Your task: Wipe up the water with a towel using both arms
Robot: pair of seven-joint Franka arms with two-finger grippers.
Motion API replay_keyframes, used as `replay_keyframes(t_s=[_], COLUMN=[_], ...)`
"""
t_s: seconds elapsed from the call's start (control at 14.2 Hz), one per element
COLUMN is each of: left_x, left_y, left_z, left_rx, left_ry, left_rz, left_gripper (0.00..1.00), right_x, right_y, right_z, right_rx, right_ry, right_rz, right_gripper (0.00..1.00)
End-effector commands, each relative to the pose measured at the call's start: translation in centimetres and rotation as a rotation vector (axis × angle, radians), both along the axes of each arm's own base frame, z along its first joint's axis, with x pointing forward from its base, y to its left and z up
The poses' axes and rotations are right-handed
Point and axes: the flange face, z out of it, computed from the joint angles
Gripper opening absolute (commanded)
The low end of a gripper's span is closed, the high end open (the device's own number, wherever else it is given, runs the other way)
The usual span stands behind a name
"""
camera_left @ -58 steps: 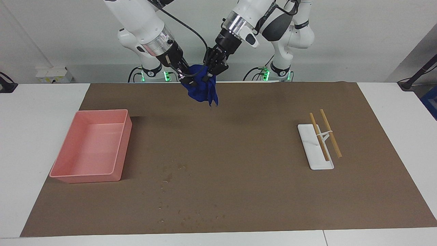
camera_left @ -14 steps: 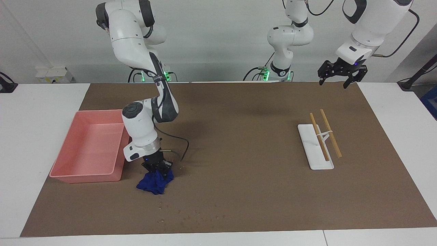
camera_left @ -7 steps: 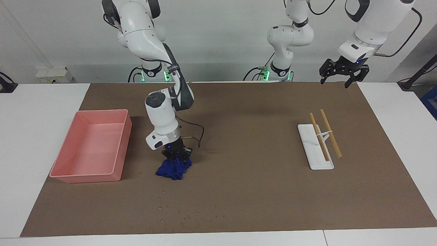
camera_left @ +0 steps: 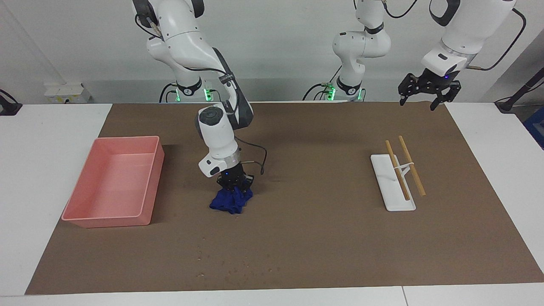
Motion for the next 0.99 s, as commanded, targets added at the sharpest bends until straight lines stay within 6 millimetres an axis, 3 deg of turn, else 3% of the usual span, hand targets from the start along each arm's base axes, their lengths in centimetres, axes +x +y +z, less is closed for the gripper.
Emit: replay_keyframes(t_s=[0.0,0.14,0.42,0.71,0.92], left_x=[0.1,0.4,2.0,1.8,2.1], left_y=[-0.2,-1.8,-0.7,0.2,-1.0], left_z=[-0.1,-0.3,-0.9,-1.9,-2.0], left_rx=[0.017,0.014,-0.021,-0.018,-0.012], left_ry=[-0.028,-0.035,-0.019,-0.007,-0.02], left_rz=[0.009,0.055,0.097,0.11,0.091], left_gripper=[1.0,1.0,1.0,1.0,1.0], right_x=[0.5,1.8,5.7,10.6,13.1], right_y=[-1.0,-2.1,-4.2,-9.1,-12.3], right_z=[-2.8,-2.2,-1.1,1.1,3.1], right_rx=[0.027,0.055,0.076,0.083,0.079], right_ry=[-0.082,-0.158,-0.247,-0.356,-0.418], right_rz=[-0.042,-0.069,-0.108,-0.166,-0.198], right_gripper=[0.0,0.0,0.0,0.0,0.0])
